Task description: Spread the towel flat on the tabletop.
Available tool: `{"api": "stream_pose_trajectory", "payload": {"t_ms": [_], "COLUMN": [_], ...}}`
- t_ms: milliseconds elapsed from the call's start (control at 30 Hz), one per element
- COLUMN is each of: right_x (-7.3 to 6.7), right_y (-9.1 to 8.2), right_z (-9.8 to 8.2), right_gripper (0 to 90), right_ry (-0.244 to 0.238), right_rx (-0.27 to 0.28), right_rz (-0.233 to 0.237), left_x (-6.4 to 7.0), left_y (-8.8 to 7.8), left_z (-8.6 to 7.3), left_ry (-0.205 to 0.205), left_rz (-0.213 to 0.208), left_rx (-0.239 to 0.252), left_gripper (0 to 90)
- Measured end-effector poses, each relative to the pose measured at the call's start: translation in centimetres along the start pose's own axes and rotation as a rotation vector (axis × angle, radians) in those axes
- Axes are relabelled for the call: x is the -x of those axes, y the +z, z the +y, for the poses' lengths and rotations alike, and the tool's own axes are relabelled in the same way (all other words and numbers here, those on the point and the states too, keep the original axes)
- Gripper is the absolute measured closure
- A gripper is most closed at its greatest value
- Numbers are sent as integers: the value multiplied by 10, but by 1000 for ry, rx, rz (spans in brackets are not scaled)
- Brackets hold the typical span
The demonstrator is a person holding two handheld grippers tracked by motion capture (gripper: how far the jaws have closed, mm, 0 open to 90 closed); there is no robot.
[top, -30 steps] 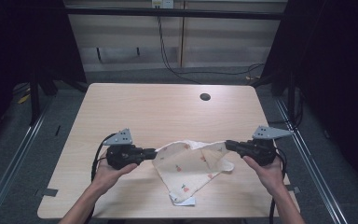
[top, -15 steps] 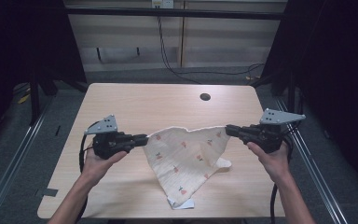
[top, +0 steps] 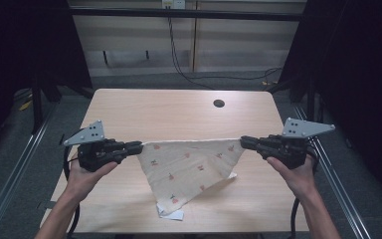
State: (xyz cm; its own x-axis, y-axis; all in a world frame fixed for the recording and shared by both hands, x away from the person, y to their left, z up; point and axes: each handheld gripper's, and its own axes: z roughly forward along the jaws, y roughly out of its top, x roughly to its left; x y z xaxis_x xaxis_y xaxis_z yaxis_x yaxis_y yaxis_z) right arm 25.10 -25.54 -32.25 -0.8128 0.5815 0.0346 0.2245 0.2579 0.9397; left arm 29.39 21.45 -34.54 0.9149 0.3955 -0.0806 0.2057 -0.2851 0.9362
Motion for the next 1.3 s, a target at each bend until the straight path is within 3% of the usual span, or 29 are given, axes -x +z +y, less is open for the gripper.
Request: {"api": "stream_pose_trajectory", "payload": {"t_ms": [33, 233, 333, 433, 467, 533, 667, 700, 867, 1100, 1300], "right_x": [-9, -23, -27, -18, -6, 2, 18, 23, 42, 59, 61], "right_y": [-5, -17, -18, -13, -5, 1, 15, 17, 28, 41, 48], "right_z": [6, 21, 29, 26, 17, 9, -5, -7, -18, -26, -33], "right_gripper": [870, 871, 871, 871, 871, 871, 871, 871, 871, 870, 870], "right_ry": [-40, -72, -110, -83, -52, -34, 3, 13, 41, 58, 69], "right_rx": [2, 22, 18, 7, -6, -17, -39, -44, -81, -123, -136], "right_rz": [6, 13, -2, -13, -27, -37, -57, -63, -88, -106, -101], "left_x": [3, 11, 14, 8, 2, -10, -26, -29, -36, -46, -54], "left_y": [-6, -19, -17, -9, -3, 9, 28, 32, 46, 55, 66], "left_z": [6, 17, 21, 20, 18, 11, 2, 0, -9, -21, -31], "left_ry": [11, 35, 56, 45, 32, -7, -31, -51, -74, -112, -138], "left_rz": [16, 39, 42, 44, 44, 41, 59, 57, 46, 49, 58], "left_rx": [10, 27, 2, -21, -32, -41, -70, -70, -87, -107, -95], "left_gripper": [835, 836, 836, 836, 836, 836, 836, 836, 836, 833, 834]}}
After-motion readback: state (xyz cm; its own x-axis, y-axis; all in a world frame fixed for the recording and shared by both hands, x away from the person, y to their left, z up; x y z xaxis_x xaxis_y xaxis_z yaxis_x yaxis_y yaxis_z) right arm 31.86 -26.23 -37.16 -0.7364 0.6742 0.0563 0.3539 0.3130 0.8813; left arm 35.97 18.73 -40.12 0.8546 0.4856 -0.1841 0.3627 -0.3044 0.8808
